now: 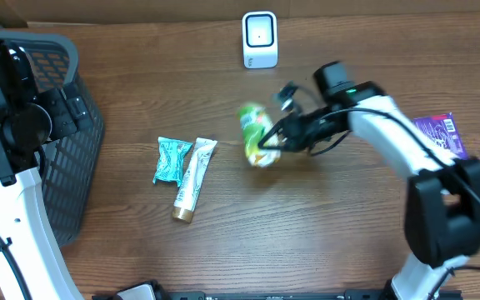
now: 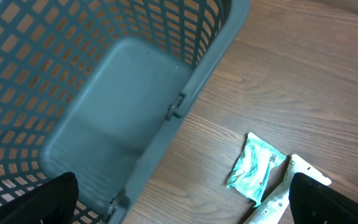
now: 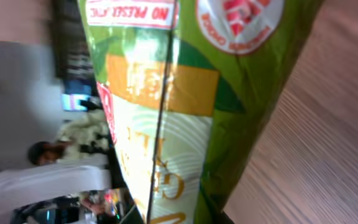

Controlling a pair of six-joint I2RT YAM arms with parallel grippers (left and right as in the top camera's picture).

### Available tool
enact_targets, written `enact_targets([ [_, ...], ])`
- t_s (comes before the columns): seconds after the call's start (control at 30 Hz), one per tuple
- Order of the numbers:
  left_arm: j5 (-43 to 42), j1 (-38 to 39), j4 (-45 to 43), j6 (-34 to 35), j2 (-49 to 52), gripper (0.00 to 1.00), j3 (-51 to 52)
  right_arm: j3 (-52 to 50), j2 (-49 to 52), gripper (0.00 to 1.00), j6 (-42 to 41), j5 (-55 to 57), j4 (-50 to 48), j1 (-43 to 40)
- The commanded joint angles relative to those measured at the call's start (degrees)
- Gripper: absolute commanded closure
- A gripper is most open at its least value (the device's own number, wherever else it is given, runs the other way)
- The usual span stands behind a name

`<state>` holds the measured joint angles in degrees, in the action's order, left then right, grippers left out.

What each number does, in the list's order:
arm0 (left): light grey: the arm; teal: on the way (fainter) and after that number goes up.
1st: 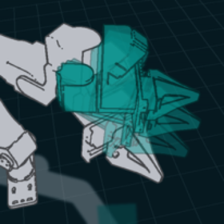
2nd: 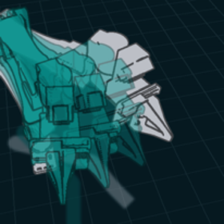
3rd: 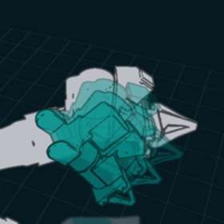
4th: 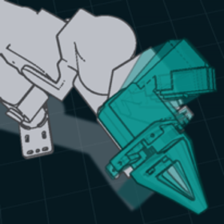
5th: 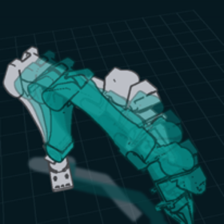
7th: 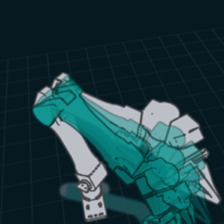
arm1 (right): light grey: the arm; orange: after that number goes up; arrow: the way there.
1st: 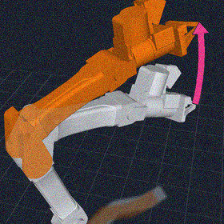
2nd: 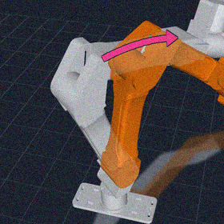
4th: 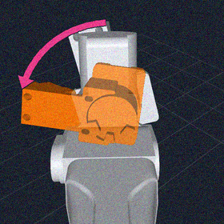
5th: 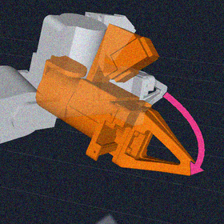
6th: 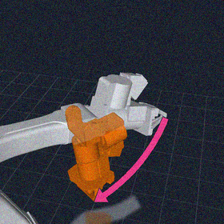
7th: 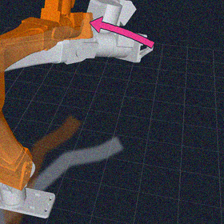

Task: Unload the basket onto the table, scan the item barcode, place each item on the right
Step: 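Lift the green pouch and carry it to the white scanner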

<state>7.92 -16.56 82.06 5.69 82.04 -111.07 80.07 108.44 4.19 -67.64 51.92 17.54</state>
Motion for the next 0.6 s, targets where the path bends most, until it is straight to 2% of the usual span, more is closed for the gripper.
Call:
enact_targets([
  [0.0,-0.68,-0.15,-0.17,0.74,0.09,0.00,-1.07,1.14,-7.21,0.96,3.56,-15.69,-0.35,-5.38],
  [0.13,-0.68,-0.15,-0.17,0.74,0.09,0.01,-1.07,1.95,-10.32,0.96,2.73,-16.31,-0.37,-8.28],
  [0.23,-0.68,-0.15,-0.17,0.74,0.09,0.00,-1.07,3.21,-12.09,0.96,-0.20,-10.75,-0.39,-9.55],
  [0.37,-0.68,-0.15,-0.17,0.74,0.09,0.01,-1.07,7.41,-12.55,0.96,-14.38,18.36,0.44,-8.70],
  [0.57,-0.70,-0.15,-0.17,0.74,0.09,0.00,-1.07,18.25,-11.72,0.96,-20.55,61.53,3.04,-2.86],
])
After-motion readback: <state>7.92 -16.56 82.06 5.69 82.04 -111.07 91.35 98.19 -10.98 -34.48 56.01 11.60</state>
